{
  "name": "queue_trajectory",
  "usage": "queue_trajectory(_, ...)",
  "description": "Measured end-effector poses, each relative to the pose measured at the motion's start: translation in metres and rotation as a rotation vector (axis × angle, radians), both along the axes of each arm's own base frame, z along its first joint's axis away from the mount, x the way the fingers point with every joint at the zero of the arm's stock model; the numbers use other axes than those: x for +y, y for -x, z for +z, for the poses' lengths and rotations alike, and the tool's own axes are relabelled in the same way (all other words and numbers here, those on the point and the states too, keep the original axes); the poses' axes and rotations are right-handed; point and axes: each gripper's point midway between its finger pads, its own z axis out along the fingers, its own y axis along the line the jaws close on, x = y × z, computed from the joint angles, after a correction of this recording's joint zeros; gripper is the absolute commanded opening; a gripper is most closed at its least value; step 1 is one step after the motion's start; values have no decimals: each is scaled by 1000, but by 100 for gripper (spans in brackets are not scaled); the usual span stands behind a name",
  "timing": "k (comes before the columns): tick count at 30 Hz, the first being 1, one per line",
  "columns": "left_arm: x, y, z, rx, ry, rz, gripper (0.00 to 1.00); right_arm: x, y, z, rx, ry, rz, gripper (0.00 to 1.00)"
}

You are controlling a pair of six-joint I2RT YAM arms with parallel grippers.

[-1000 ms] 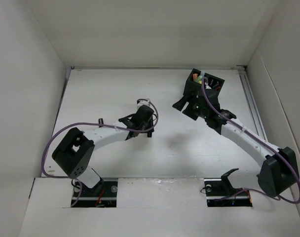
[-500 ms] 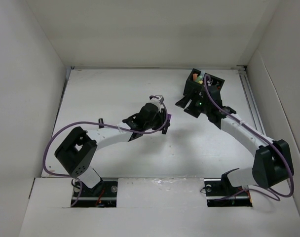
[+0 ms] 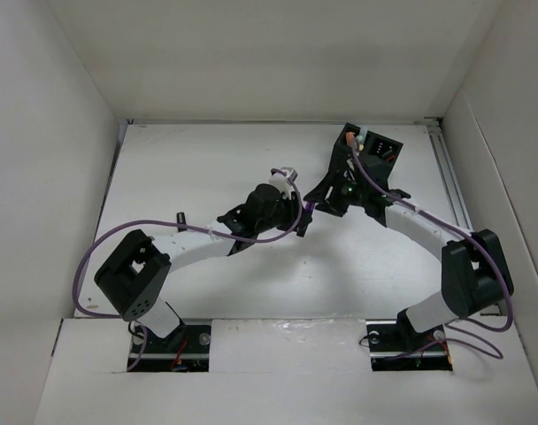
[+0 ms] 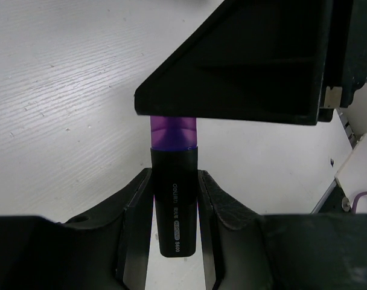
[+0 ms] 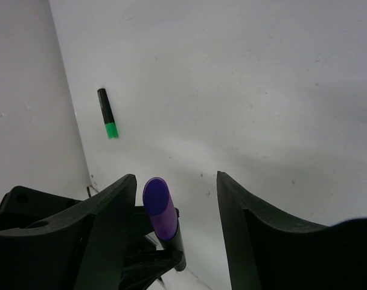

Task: Sort the stationery into containers
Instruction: Pick up the pen from the center of the board, then place the stationery in the storage box.

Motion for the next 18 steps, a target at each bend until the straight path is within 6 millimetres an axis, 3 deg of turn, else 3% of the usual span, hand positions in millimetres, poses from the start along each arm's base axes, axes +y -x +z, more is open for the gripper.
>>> queue_trajectory(6, -1, 0, 1, -6, 1, -5, 0, 13, 9, 2, -5, -10, 46, 48)
queue_trajectory(12, -1, -1, -2, -7, -3, -5, 0, 18, 12, 0, -6, -3, 61, 22)
queue_trajectory(16, 1, -3, -2, -12, -9, -4, 16, 18, 10, -3, -2, 3, 50, 10)
queue_trajectory(18, 1, -3, -2, -16, -10, -3, 29, 18, 9, -3, -4, 3, 48, 4)
